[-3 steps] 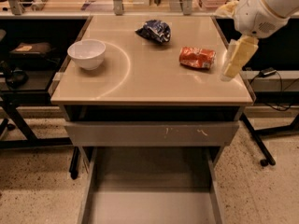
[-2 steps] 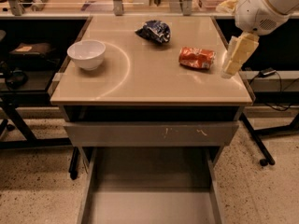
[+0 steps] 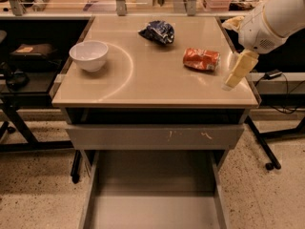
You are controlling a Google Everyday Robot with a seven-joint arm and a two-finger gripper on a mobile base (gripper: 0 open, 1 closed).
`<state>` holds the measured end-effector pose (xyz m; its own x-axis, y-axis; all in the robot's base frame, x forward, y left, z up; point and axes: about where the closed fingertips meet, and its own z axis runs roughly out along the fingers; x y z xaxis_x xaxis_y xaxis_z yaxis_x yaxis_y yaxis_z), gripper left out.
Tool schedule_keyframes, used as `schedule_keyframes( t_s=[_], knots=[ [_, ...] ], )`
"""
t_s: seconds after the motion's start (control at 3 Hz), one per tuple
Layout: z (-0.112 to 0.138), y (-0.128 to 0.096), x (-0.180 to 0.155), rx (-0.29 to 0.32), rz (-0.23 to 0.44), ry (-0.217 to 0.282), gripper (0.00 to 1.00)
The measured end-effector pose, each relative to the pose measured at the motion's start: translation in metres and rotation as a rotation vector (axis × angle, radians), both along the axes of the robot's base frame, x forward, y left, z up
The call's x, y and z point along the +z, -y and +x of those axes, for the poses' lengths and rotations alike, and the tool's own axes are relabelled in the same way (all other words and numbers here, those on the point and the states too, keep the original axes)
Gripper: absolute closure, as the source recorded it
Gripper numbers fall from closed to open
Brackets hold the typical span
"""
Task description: Place coke can into middle drawer
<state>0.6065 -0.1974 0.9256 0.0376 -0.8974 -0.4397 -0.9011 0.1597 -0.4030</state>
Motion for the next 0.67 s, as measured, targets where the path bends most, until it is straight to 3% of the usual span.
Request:
schedule_keyframes(
  t_s=[0.33, 0.67],
  knots=[
    [0.02, 0.013, -0.036, -0.061, 0.087, 0.015, 0.0],
    [0.041, 0.017, -0.049, -0.089, 0.17, 0.028, 0.0]
  ],
)
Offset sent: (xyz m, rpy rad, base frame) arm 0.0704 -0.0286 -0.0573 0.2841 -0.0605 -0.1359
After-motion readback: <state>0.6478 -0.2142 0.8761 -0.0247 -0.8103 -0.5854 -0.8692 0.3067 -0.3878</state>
